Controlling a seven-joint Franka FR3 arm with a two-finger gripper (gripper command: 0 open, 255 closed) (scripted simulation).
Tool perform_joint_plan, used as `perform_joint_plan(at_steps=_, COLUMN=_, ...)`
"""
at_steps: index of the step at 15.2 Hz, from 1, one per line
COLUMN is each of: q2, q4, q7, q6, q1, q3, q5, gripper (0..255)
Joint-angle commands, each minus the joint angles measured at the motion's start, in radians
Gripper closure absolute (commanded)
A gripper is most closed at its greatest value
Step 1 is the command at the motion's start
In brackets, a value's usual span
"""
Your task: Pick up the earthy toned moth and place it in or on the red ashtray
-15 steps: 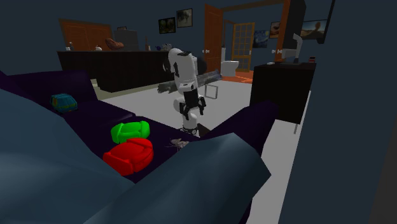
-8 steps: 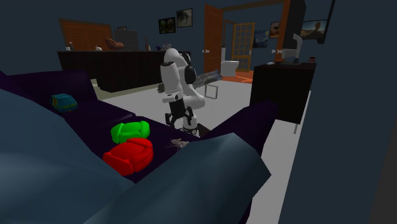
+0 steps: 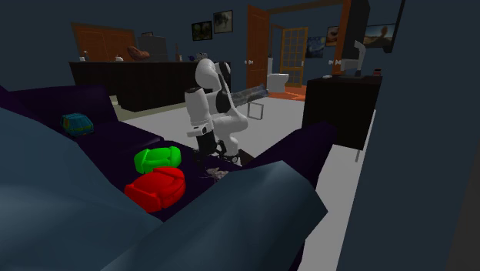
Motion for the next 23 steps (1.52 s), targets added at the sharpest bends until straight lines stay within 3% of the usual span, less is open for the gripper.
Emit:
perform_joint_plan(at_steps=1, q2=0.018, q4=-0.016, q7=-0.005, q6=0.034, q1=0.008, q3=-0.010, q5=0.004, gripper=0)
perform_joint_plan(at_steps=10, q2=0.031, q4=-0.028, q7=-0.008, q6=0.059, q1=0.014, q3=-0.018, q5=0.007, gripper=0)
perform_joint_plan(at_steps=11, q2=0.031, q4=-0.028, q7=-0.008, q6=0.059, q1=0.014, q3=-0.018, q5=0.007, gripper=255)
perform_joint_plan(at_steps=20, q2=0.031, q4=-0.028, q7=-0.008, q6=0.059, q1=0.014, q3=-0.018, q5=0.007, gripper=255)
perform_joint_plan(at_steps=23, q2=0.011, q4=-0.002, q7=0.003, q6=0.013, q1=0.008, q3=-0.001, q5=0.005, gripper=255)
